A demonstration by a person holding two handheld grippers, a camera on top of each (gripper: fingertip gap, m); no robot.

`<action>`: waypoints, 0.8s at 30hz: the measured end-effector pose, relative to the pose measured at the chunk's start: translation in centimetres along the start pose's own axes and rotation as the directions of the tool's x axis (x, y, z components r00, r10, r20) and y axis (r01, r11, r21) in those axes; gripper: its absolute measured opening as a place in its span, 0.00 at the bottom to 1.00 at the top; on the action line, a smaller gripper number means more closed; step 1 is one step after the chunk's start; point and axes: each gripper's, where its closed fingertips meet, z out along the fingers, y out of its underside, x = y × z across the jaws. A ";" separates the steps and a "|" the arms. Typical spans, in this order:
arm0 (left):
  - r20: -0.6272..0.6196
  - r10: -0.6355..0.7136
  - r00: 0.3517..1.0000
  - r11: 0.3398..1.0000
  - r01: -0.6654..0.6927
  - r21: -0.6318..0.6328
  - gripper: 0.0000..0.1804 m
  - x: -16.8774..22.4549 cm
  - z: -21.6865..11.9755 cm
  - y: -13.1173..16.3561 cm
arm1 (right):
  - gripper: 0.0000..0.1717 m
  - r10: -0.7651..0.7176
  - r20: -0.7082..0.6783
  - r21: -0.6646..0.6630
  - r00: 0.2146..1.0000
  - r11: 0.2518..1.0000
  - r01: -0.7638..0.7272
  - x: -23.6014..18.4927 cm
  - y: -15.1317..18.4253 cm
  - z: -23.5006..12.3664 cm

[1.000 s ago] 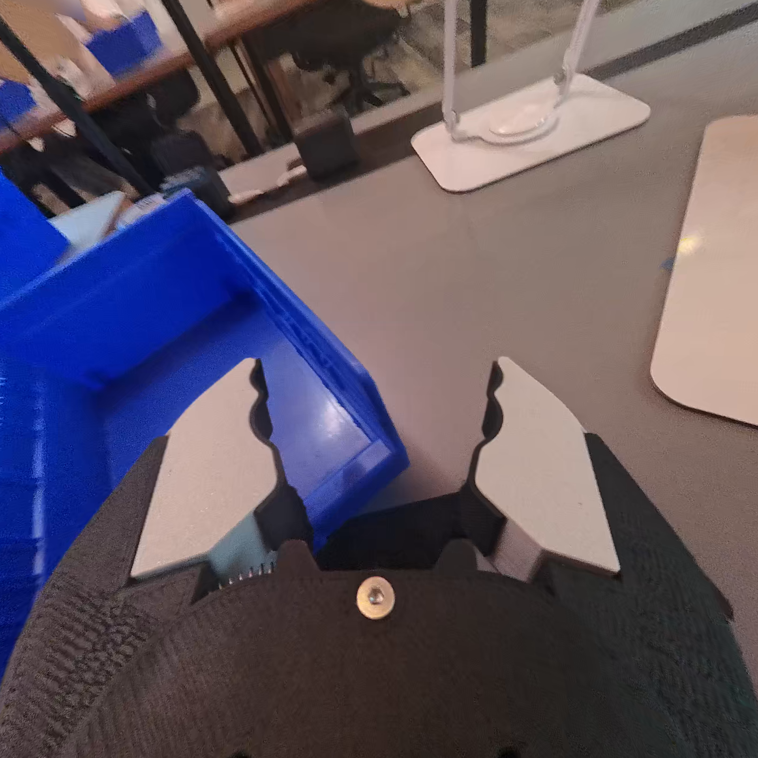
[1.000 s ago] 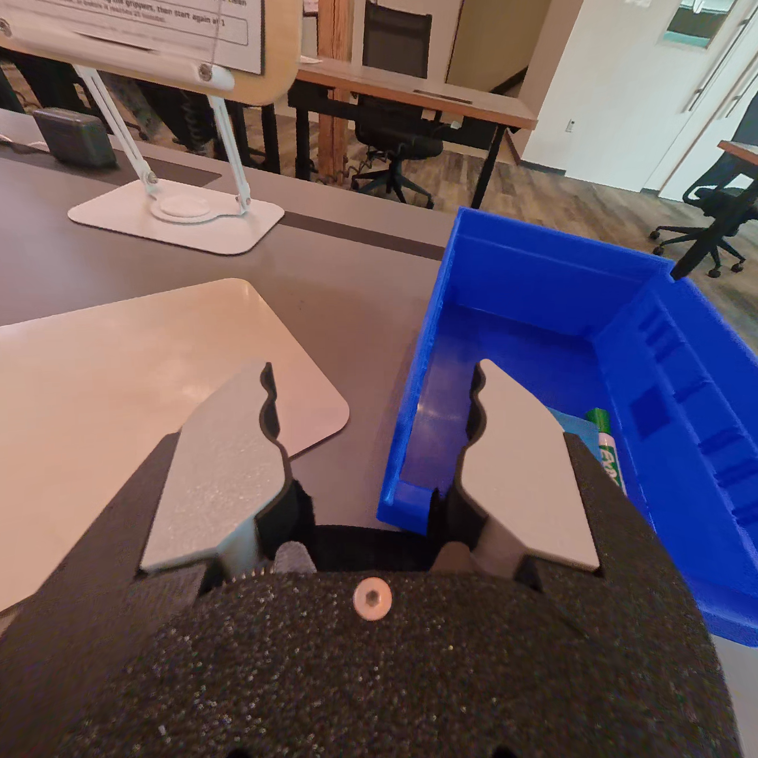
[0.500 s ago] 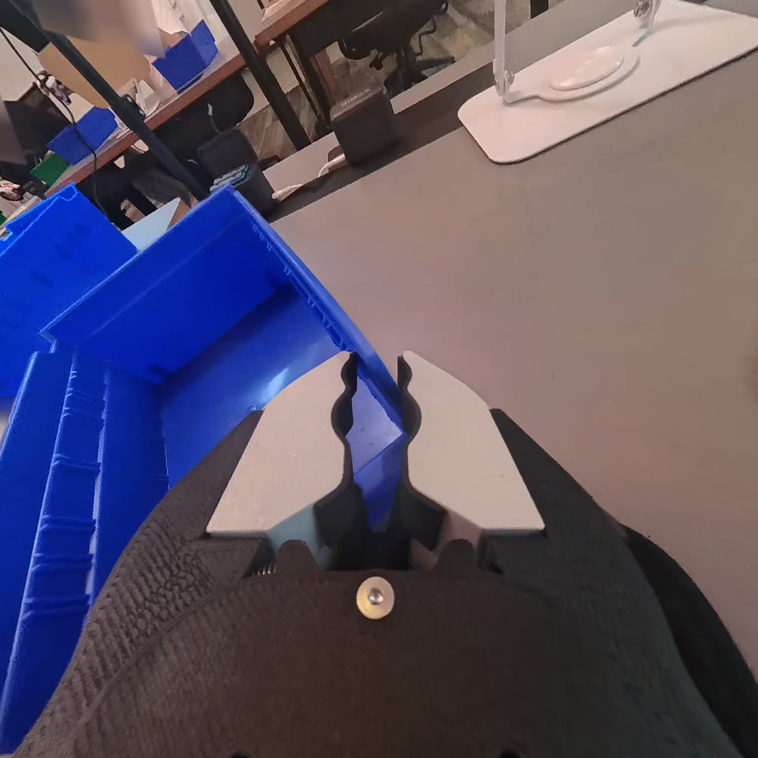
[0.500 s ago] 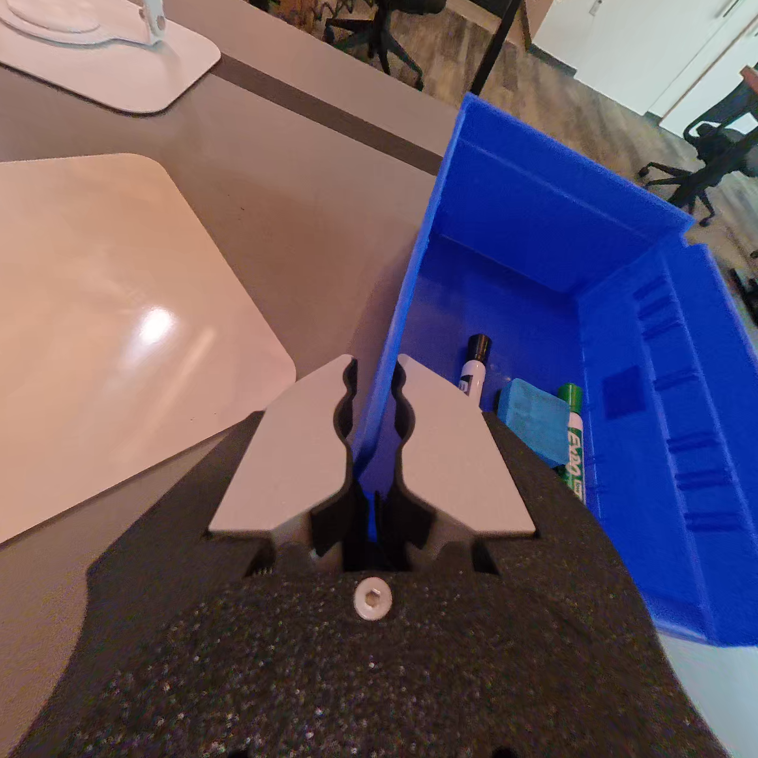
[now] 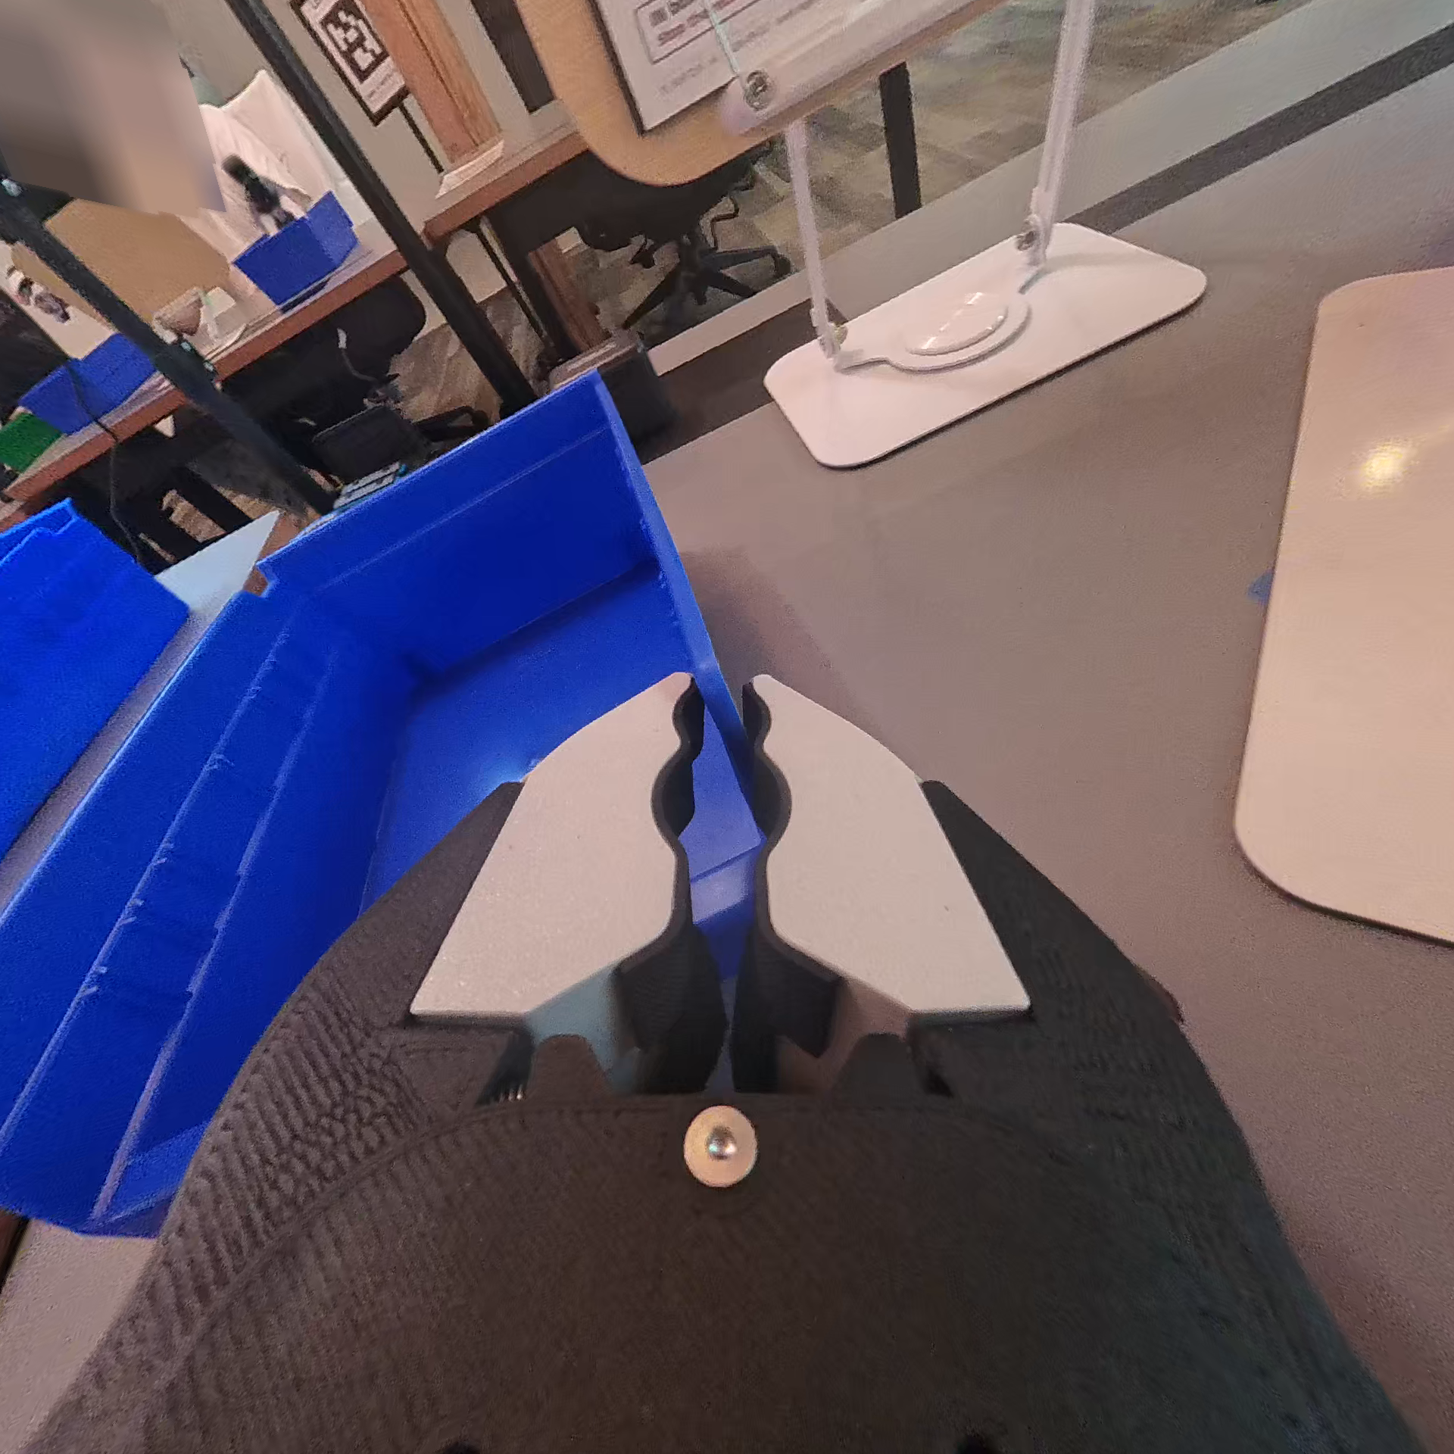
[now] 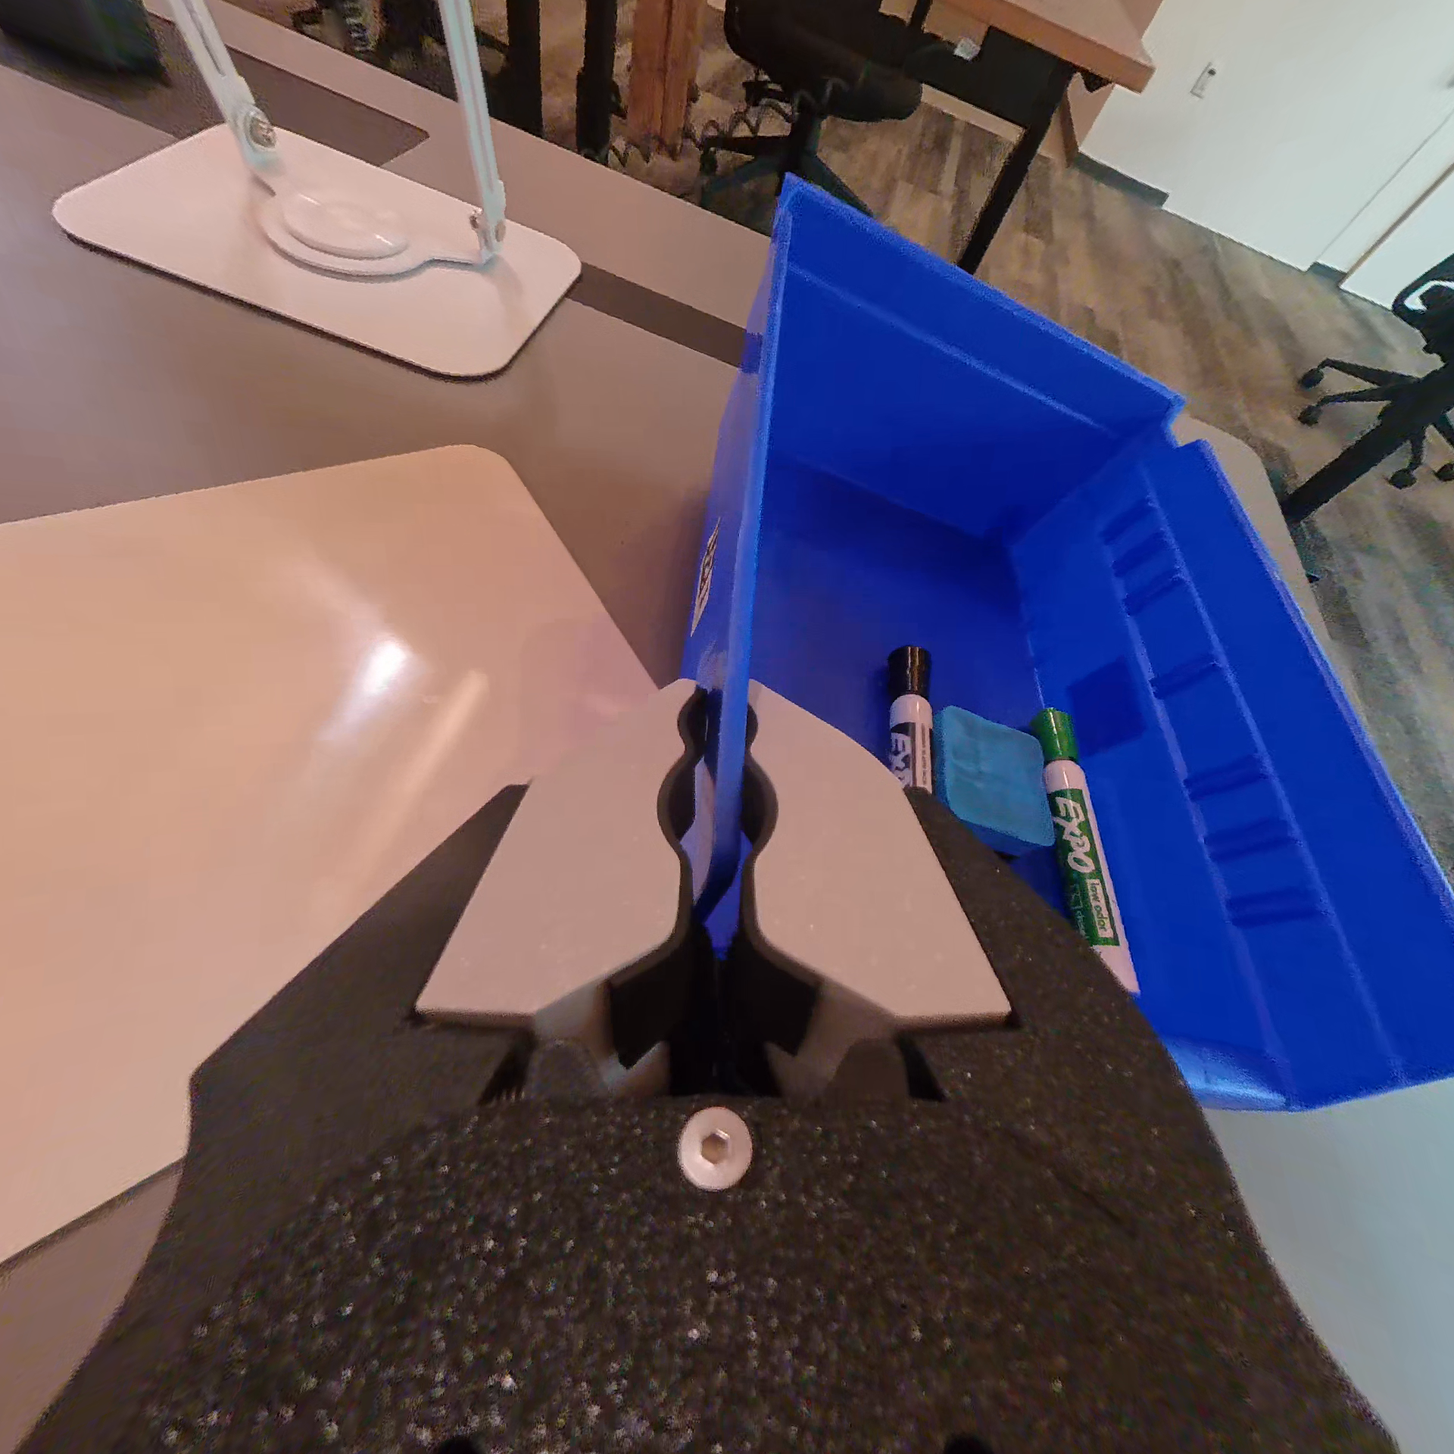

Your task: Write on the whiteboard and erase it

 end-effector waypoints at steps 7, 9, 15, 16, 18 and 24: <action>-0.045 0.019 0.999 0.999 -0.018 0.034 0.05 3.2 -0.1 -1.2 | 0.03 -0.008 0.084 0.034 0.996 0.999 0.005 -4.2 -1.4 -1.1; -0.059 0.004 0.998 0.999 -0.001 0.048 0.04 3.8 -0.3 -1.6 | 0.03 0.009 0.133 0.060 0.991 0.998 -0.017 -5.7 -1.9 -1.7; -0.096 0.016 0.995 0.997 -0.009 0.077 0.04 6.0 -0.5 -2.7 | 0.03 0.034 0.232 0.130 0.972 0.989 -0.065 -10.6 -3.6 -3.1; -0.105 0.024 0.994 0.997 -0.015 0.081 0.04 6.5 -0.5 -2.9 | 0.03 0.029 0.235 0.134 0.972 0.989 -0.062 -11.4 -3.8 -3.2; -0.118 0.043 0.992 0.995 -0.033 0.093 0.04 7.4 -0.5 -3.1 | 0.03 0.011 0.236 0.132 0.972 0.990 -0.043 -12.7 -4.0 -3.2; -0.154 0.080 0.985 0.990 -0.061 0.125 0.05 9.6 -0.3 -3.6 | 0.03 -0.026 0.219 0.134 0.975 0.991 -0.004 -15.2 -4.3 -2.8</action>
